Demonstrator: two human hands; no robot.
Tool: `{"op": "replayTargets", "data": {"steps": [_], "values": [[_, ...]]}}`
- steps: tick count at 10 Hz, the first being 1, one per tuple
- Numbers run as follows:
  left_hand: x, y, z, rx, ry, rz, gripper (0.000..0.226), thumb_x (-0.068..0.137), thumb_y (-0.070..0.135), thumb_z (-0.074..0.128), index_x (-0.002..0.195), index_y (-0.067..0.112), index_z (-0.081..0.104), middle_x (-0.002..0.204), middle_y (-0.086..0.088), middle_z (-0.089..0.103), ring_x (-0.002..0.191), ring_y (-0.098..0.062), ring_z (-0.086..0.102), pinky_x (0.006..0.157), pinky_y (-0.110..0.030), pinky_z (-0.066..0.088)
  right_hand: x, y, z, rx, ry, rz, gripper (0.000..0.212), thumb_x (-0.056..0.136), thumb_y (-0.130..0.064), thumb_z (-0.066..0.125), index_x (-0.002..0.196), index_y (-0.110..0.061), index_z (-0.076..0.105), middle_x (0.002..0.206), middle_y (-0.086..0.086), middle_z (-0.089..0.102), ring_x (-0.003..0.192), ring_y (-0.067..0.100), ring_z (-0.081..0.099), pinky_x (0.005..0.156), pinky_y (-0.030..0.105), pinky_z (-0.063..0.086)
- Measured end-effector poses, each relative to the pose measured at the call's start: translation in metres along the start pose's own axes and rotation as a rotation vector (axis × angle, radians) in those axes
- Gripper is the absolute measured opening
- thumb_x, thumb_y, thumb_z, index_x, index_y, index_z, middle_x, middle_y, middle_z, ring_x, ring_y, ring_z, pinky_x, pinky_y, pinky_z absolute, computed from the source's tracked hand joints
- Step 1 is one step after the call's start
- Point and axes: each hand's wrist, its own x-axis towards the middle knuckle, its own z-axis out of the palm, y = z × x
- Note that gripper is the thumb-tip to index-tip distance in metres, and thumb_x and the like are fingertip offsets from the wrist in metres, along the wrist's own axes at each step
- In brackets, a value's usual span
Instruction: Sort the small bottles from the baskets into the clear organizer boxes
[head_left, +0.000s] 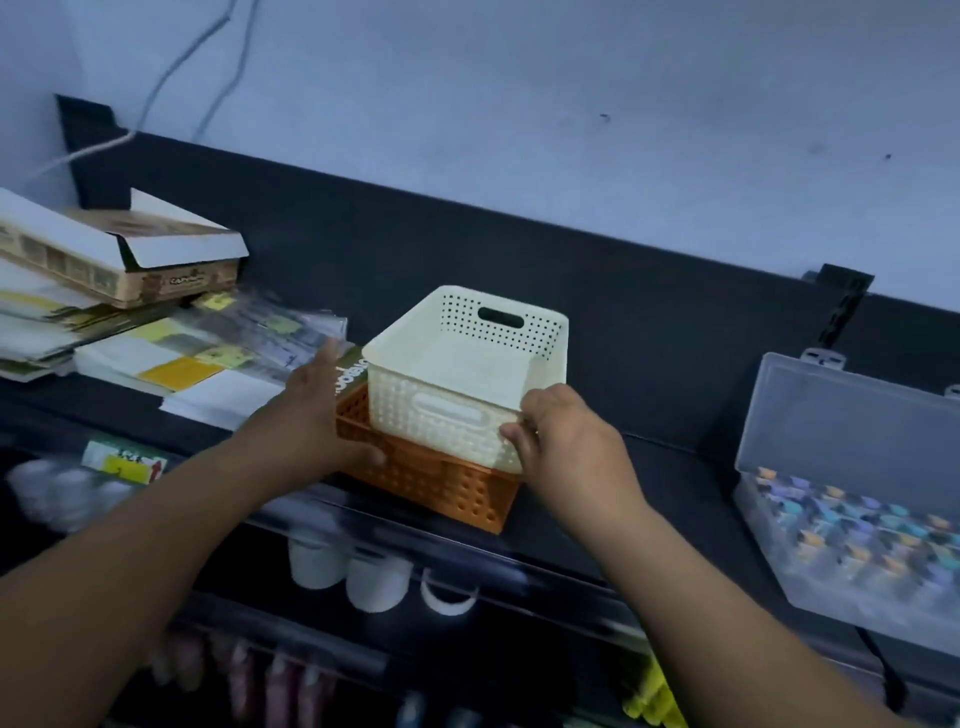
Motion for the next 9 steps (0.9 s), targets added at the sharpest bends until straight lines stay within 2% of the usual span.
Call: {"op": "replayTargets", "data": {"steps": [1, 2, 3, 4, 5, 6, 7, 8, 9], "values": [[-0.001, 0.000, 0.002, -0.023, -0.018, 0.047, 0.131, 0.065, 0.046, 0.083, 0.149, 0.033, -0.016, 0.161, 0.001, 0.006, 0.145, -0.019, 0.019, 0.111, -0.040, 0.032, 0.004, -0.003, 0.016, -0.025, -0.046, 0.028, 0.021, 0.098, -0.035, 0.048, 0.093, -0.015, 0.053, 0.092, -0.004, 0.042, 0.080, 0.027, 0.057, 0.062, 0.030, 0.037], [0.002, 0.002, 0.005, -0.001, -0.041, 0.095, 0.119, 0.069, 0.042, 0.081, 0.153, 0.030, -0.002, 0.159, 0.004, 0.019, 0.142, -0.018, 0.027, 0.110, -0.037, 0.034, 0.005, -0.003, 0.028, -0.056, -0.147, 0.053, 0.024, 0.099, -0.035, 0.046, 0.097, -0.012, 0.055, 0.103, 0.001, 0.049, 0.088, 0.029, 0.058, 0.068, 0.032, 0.044], [0.003, 0.005, 0.008, -0.024, -0.055, 0.134, 0.097, 0.074, 0.036, 0.078, 0.149, 0.029, 0.018, 0.150, 0.006, 0.037, 0.133, -0.015, 0.039, 0.099, -0.028, 0.037, -0.002, 0.002, 0.041, -0.060, -0.205, 0.072, 0.034, 0.099, -0.042, 0.042, 0.112, -0.015, 0.059, 0.138, 0.006, 0.045, 0.115, 0.027, 0.053, 0.089, 0.034, 0.046], [0.003, 0.009, 0.014, 0.086, 0.006, 0.131, 0.075, 0.079, 0.032, 0.074, 0.142, 0.029, 0.034, 0.140, 0.002, 0.048, 0.124, -0.018, 0.045, 0.082, -0.025, 0.034, -0.015, 0.008, 0.046, -0.056, -0.288, 0.116, 0.057, 0.097, -0.056, 0.032, 0.143, -0.023, 0.040, 0.161, 0.005, 0.014, 0.147, 0.026, 0.015, 0.118, 0.040, 0.023], [0.009, 0.011, 0.023, 0.140, -0.012, 0.104, 0.067, 0.082, 0.038, 0.068, 0.141, 0.027, 0.038, 0.135, -0.006, 0.047, 0.118, -0.021, 0.048, 0.080, -0.027, 0.036, -0.025, 0.016, 0.046, -0.038, -0.327, 0.193, 0.066, 0.097, -0.057, 0.032, 0.152, -0.021, 0.021, 0.162, 0.006, 0.005, 0.148, 0.026, 0.010, 0.119, 0.039, 0.017], [0.010, 0.017, 0.032, 0.167, -0.032, 0.089, 0.062, 0.087, 0.040, 0.062, 0.142, 0.022, 0.040, 0.134, -0.009, 0.040, 0.115, -0.023, 0.048, 0.079, -0.028, 0.036, -0.027, 0.023, 0.038, -0.036, -0.332, 0.247, 0.062, 0.100, -0.050, 0.034, 0.151, -0.017, 0.021, 0.162, 0.006, 0.007, 0.145, 0.027, 0.021, 0.115, 0.036, 0.025], [0.009, 0.024, 0.038, 0.178, -0.034, 0.110, 0.058, 0.087, 0.042, 0.060, 0.137, 0.018, 0.045, 0.127, -0.007, 0.041, 0.105, -0.021, 0.052, 0.076, -0.029, 0.039, -0.027, 0.031, 0.030, -0.062, -0.343, 0.246, 0.057, 0.101, -0.045, 0.036, 0.149, -0.017, 0.025, 0.161, 0.005, 0.012, 0.141, 0.027, 0.029, 0.112, 0.036, 0.029], [0.004, 0.029, 0.039, 0.217, -0.035, 0.105, 0.058, 0.086, 0.046, 0.061, 0.134, 0.018, 0.045, 0.122, -0.006, 0.044, 0.103, -0.021, 0.053, 0.078, -0.032, 0.044, -0.031, 0.037, 0.025, -0.072, -0.344, 0.231, 0.059, 0.100, -0.047, 0.037, 0.150, -0.018, 0.024, 0.161, 0.006, 0.012, 0.142, 0.027, 0.027, 0.114, 0.038, 0.027], [-0.002, 0.036, 0.040, 0.284, 0.016, 0.128, 0.066, 0.083, 0.049, 0.063, 0.137, 0.017, 0.042, 0.128, -0.008, 0.046, 0.114, -0.024, 0.049, 0.089, -0.035, 0.045, -0.037, 0.040, 0.021, -0.070, -0.336, 0.198, 0.064, 0.099, -0.049, 0.039, 0.151, -0.018, 0.020, 0.162, 0.007, 0.010, 0.146, 0.027, 0.020, 0.116, 0.038, 0.020]]}}
